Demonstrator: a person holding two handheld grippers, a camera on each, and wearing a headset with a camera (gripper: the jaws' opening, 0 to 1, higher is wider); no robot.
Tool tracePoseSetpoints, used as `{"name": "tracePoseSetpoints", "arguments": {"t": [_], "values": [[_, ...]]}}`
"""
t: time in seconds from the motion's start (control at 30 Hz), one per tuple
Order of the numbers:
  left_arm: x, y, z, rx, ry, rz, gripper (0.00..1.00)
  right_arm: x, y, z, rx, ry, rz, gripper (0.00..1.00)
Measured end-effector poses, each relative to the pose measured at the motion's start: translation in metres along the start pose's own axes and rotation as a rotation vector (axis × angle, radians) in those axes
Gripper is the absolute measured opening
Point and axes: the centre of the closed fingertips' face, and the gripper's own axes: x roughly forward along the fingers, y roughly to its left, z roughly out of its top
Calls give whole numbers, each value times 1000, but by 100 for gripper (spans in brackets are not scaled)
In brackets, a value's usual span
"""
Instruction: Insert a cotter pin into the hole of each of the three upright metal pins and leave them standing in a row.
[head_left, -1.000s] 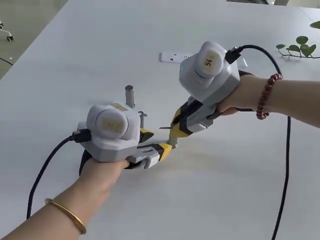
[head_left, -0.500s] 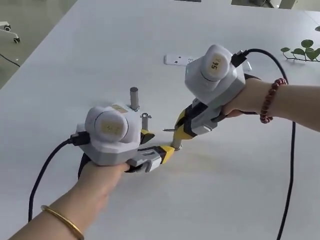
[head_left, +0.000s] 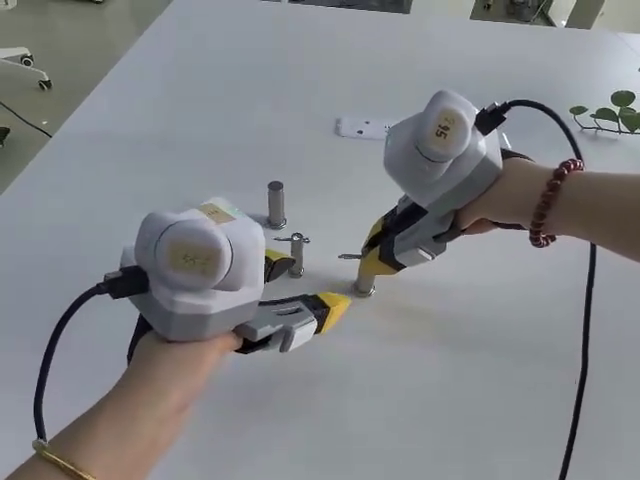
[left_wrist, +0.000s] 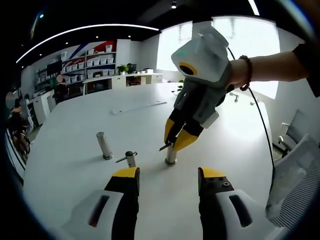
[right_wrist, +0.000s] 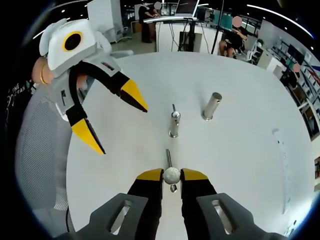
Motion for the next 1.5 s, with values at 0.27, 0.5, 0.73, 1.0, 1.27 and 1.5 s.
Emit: {"name": "tracePoseSetpoints", "arguments": {"t": [0.27, 0.5, 0.73, 1.0, 1.27, 1.5], "values": [[-12, 9, 0, 0, -4, 36, 54, 1, -9, 1, 16, 0, -7, 8], [-14, 13, 5, -12, -35, 50, 56, 3, -13, 0, 16, 5, -3, 8], [-12, 14, 2, -22, -40, 51, 58, 2, -13, -1, 19, -2, 8, 8], [-12, 14, -1, -28, -36, 51, 59, 2, -13, -1, 9, -14, 15, 8], [-13, 17, -3, -40, -36, 57, 59, 3, -15, 0, 21, -24, 23, 9], [-13, 21, -5, -47, -34, 65, 61, -5, -18, 9, 94, -79, 9, 19]]}}
